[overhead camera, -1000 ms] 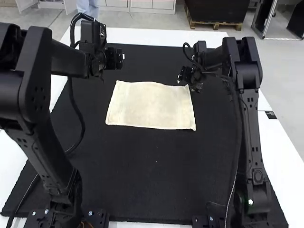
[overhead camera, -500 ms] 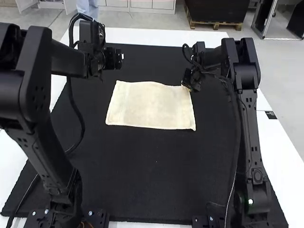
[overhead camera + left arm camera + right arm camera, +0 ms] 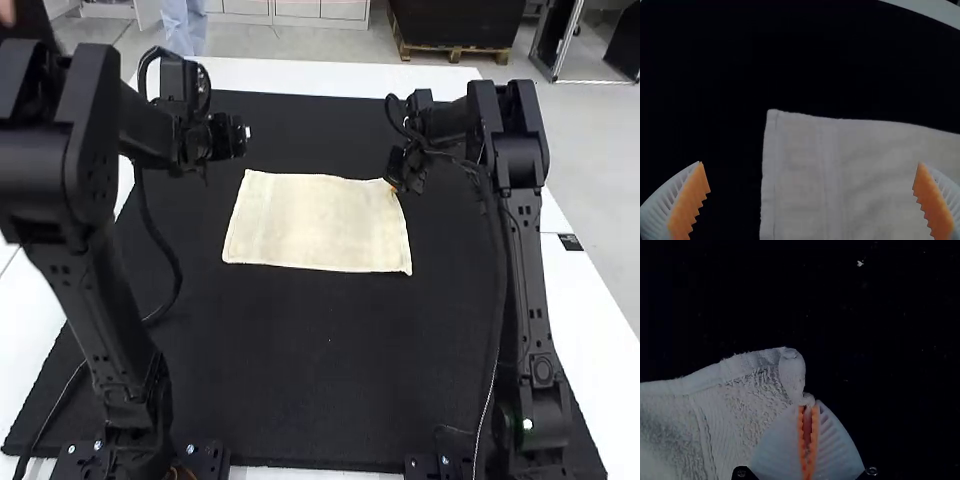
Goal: Fold the towel.
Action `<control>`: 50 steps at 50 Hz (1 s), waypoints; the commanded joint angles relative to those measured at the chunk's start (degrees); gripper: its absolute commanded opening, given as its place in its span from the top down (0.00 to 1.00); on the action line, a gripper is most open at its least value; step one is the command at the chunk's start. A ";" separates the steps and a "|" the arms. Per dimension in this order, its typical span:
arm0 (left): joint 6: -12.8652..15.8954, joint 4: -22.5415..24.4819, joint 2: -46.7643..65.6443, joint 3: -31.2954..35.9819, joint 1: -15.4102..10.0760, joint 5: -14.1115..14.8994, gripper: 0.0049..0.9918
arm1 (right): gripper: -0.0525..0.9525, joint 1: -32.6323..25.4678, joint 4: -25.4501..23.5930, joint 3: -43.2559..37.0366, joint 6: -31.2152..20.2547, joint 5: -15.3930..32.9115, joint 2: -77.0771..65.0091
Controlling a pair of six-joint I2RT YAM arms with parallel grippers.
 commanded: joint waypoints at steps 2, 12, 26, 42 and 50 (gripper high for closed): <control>-1.21 -0.87 3.83 3.56 1.99 4.55 0.03 | 0.95 0.04 -2.13 -0.06 0.25 -2.56 2.16; -1.04 -2.89 8.67 6.89 2.08 6.22 0.03 | 0.95 0.22 -2.22 -0.15 0.25 -2.73 2.16; -0.95 -5.97 14.65 13.84 2.43 7.19 0.03 | 0.95 0.31 -2.48 -0.33 0.17 -3.17 1.81; -0.16 -9.92 24.67 24.30 3.22 7.37 0.03 | 0.95 0.22 -2.75 -0.77 -0.01 -3.70 1.28; 0.02 -12.03 29.94 29.39 3.57 9.12 0.03 | 0.95 0.22 -2.75 -0.77 -0.10 -3.79 1.28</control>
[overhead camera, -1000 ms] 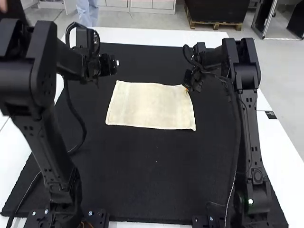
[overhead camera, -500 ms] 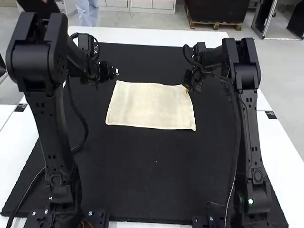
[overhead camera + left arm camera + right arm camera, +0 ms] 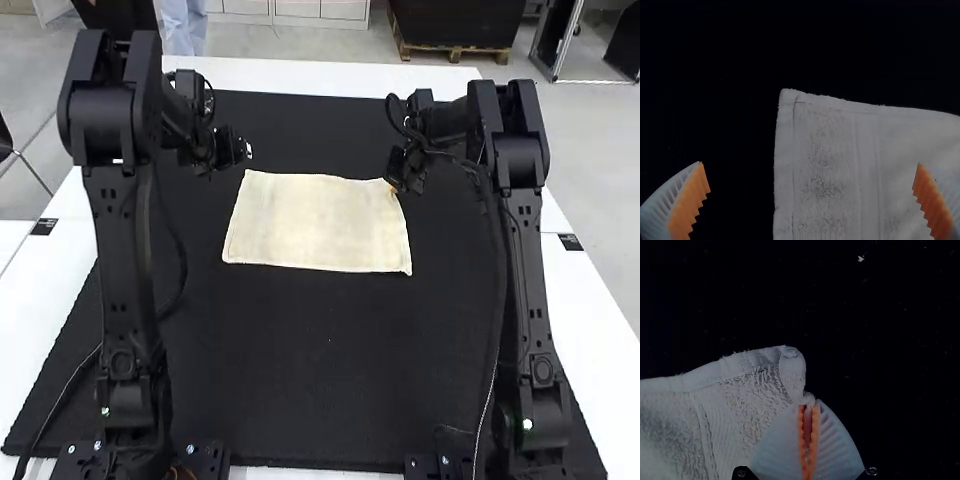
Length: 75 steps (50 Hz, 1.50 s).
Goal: Fold the towel.
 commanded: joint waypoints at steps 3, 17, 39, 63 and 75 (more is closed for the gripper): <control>0.69 -1.55 4.25 5.62 0.66 2.50 0.03 | 0.95 0.37 -2.42 -0.79 -0.08 -3.22 1.31; 2.10 -5.41 11.19 13.10 -0.30 3.03 0.03 | 0.95 0.28 -2.42 -0.52 -0.08 -3.66 1.04; 2.01 -8.75 15.32 19.51 -3.91 2.86 0.03 | 0.95 0.19 -2.95 0.80 0.01 -4.01 1.04; 1.84 -8.40 17.52 19.86 -3.20 2.68 0.03 | 0.95 0.46 -3.12 0.53 -0.08 -4.63 1.04; 1.84 -8.58 18.31 19.95 -3.12 1.27 0.08 | 0.95 0.55 -3.21 0.62 0.01 -4.98 1.04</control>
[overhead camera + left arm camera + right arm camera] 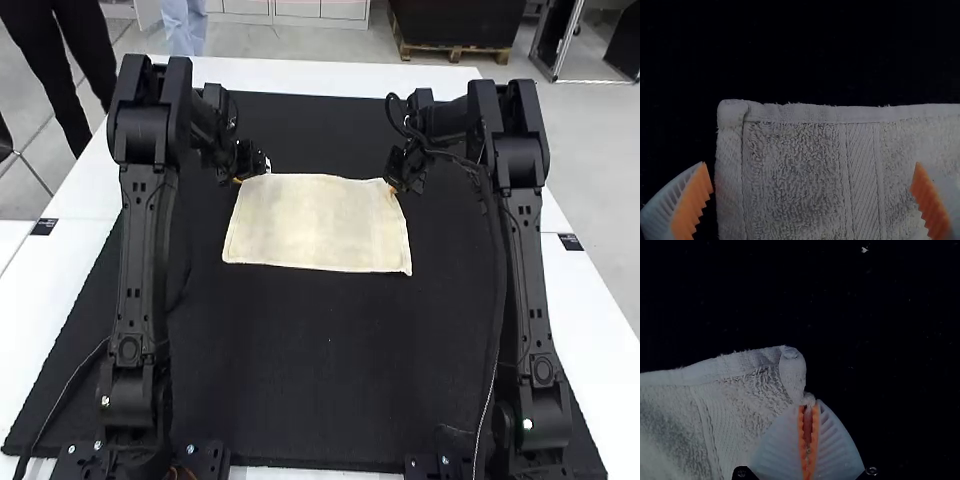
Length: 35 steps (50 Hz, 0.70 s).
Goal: Fold the towel.
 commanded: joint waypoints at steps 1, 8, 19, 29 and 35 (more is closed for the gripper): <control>0.24 0.10 2.16 1.46 0.62 -1.22 0.09 | 0.95 0.55 -1.94 0.05 0.01 -4.08 1.04; -0.46 -0.25 3.30 1.37 0.62 -1.83 0.25 | 0.95 0.55 -1.94 0.14 0.10 -4.17 1.04; -0.55 1.15 4.18 -0.21 0.88 -3.15 0.52 | 0.95 0.55 -2.20 0.31 0.10 -4.61 1.04; -0.20 1.33 5.76 -0.21 0.62 -6.23 0.58 | 0.95 0.63 -2.29 0.31 0.10 -5.05 0.95; 0.24 1.07 6.64 -0.12 0.09 -7.20 0.58 | 0.95 0.72 -2.29 0.31 0.10 -5.05 0.95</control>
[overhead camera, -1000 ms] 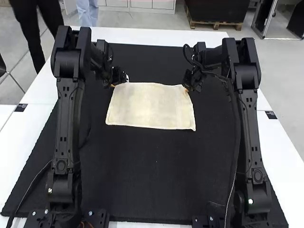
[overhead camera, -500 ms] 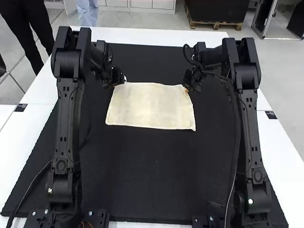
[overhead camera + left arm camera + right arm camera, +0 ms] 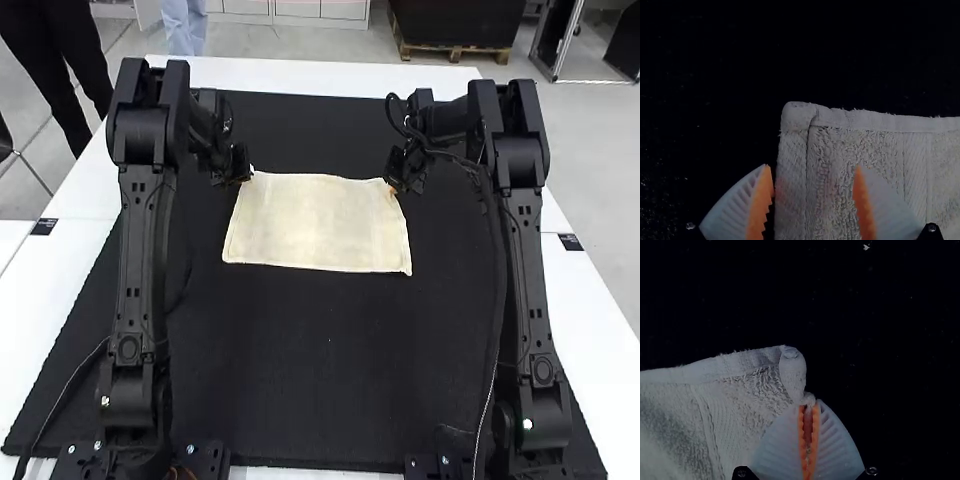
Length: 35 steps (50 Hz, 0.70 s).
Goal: Fold the towel.
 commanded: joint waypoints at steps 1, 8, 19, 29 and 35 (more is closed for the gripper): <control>0.48 -0.31 5.22 -0.17 -1.13 -3.35 0.58 | 0.95 0.72 -2.07 0.23 0.10 -4.63 0.95; 0.66 -0.40 5.48 -0.34 -1.92 -3.44 0.62 | 0.95 0.81 -2.25 0.31 0.19 -4.72 0.95; 1.01 -1.01 5.39 -0.87 -2.19 -6.16 0.91 | 0.95 0.81 -2.43 0.49 0.19 -5.07 0.95; 1.80 -2.60 5.13 -1.75 -3.86 -7.74 0.98 | 0.95 1.07 -2.43 0.93 0.54 -5.07 0.95; 1.80 -1.63 4.78 -2.01 -4.38 -7.39 0.98 | 0.95 1.34 -2.87 1.02 0.54 -5.16 0.95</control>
